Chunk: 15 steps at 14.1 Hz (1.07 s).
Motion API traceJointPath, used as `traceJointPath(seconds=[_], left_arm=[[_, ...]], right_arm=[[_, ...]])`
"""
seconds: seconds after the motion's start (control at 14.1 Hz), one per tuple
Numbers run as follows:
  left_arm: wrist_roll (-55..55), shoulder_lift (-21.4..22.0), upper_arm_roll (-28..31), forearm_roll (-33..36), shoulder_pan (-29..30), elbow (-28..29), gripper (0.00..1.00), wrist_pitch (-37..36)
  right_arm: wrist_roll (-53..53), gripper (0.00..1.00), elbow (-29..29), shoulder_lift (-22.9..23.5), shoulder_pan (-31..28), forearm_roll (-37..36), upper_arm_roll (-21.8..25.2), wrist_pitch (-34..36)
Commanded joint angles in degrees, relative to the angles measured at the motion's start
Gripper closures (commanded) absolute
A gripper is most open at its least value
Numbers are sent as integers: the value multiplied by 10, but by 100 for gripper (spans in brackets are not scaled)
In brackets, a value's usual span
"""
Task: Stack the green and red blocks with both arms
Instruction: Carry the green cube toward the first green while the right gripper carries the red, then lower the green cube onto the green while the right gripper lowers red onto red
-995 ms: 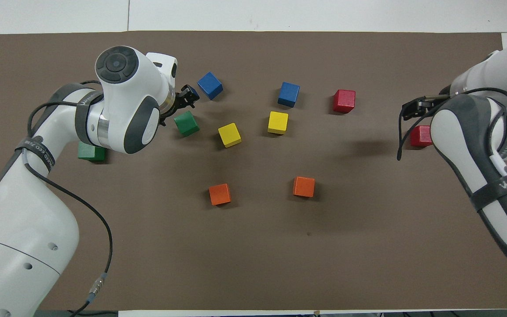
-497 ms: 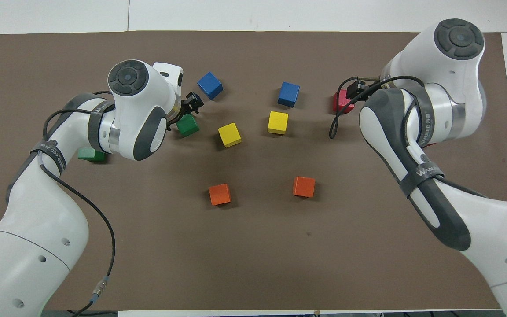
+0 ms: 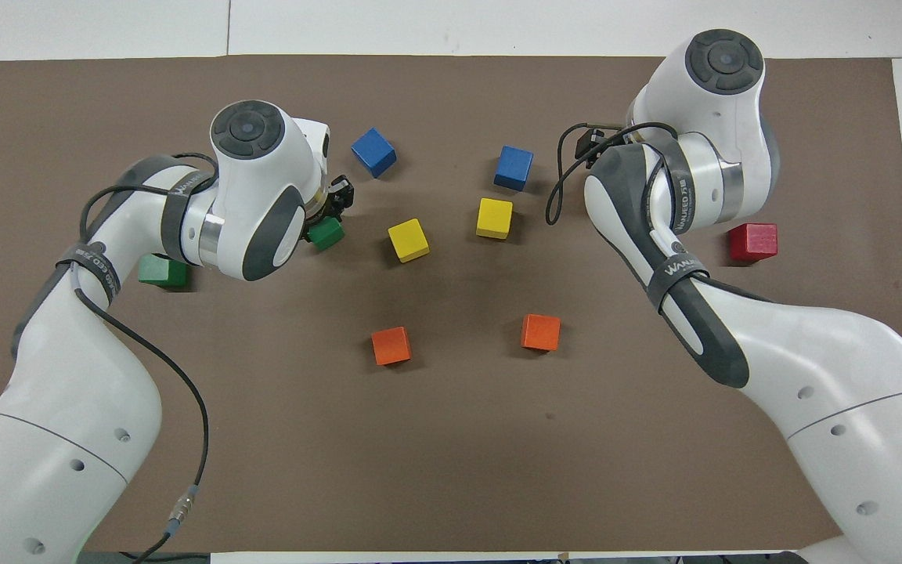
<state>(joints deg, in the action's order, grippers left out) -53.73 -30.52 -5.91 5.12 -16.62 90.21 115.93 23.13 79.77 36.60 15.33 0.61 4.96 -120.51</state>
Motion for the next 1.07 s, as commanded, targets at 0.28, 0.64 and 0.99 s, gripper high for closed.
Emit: traceJointPath(seconds=[0.28, 0.64, 0.99], left_arm=[[334, 195, 0, -14, 131, 134, 100, -109], [563, 223, 1, -25, 220, 212, 100, -41], [580, 208, 3, -54, 224, 225, 100, 18]], right_arm=[[8, 0, 42, 15, 0, -10, 0, -90], [1, 27, 79, 13, 6, -10, 0, -103], [-6, 100, 71, 6, 4, -10, 0, -69]])
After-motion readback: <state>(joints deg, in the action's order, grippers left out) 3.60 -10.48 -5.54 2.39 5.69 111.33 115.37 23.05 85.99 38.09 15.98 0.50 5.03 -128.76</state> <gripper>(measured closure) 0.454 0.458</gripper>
